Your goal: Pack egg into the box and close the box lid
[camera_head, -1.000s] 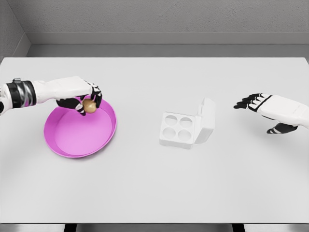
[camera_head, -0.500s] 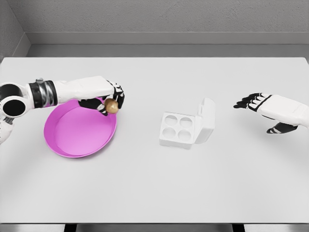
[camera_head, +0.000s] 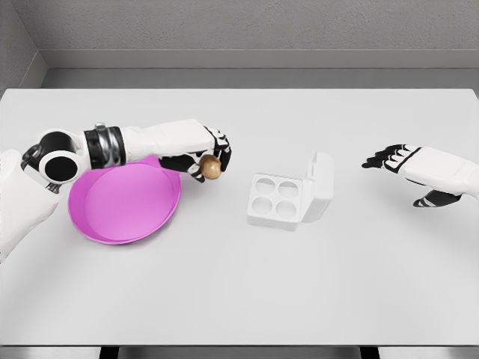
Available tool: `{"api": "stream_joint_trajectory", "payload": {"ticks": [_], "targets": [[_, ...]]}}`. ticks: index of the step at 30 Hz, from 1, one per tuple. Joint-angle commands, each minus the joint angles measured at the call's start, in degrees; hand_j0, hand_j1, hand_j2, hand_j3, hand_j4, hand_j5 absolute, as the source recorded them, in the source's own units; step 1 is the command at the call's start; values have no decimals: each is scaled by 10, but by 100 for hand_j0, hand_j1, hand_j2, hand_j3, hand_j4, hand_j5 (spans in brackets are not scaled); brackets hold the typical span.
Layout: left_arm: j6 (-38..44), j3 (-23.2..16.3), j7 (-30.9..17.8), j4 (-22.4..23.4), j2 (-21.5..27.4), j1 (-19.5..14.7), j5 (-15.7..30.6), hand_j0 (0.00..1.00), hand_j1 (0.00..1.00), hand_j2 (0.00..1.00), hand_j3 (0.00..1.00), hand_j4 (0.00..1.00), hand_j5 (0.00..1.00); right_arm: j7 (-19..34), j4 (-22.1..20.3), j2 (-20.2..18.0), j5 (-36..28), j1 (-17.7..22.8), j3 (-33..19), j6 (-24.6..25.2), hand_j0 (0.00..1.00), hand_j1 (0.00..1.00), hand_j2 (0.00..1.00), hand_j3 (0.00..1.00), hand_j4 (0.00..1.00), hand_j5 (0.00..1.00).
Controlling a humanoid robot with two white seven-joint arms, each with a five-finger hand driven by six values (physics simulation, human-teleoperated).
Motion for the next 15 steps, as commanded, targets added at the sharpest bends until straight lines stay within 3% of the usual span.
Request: {"api": "stream_joint_trajectory", "payload": {"ticks": [1, 15], "targets": [[1, 0, 1, 0, -16, 0, 3, 15, 15, 15, 15, 15, 15, 0, 0, -1, -4, 0, 0, 1, 100, 100, 100, 100, 100, 100], [1, -3, 1, -1, -81, 18, -3, 15, 15, 15, 15, 15, 15, 0, -1, -1, -4, 0, 1, 1, 100, 100, 100, 100, 100, 100]]}}
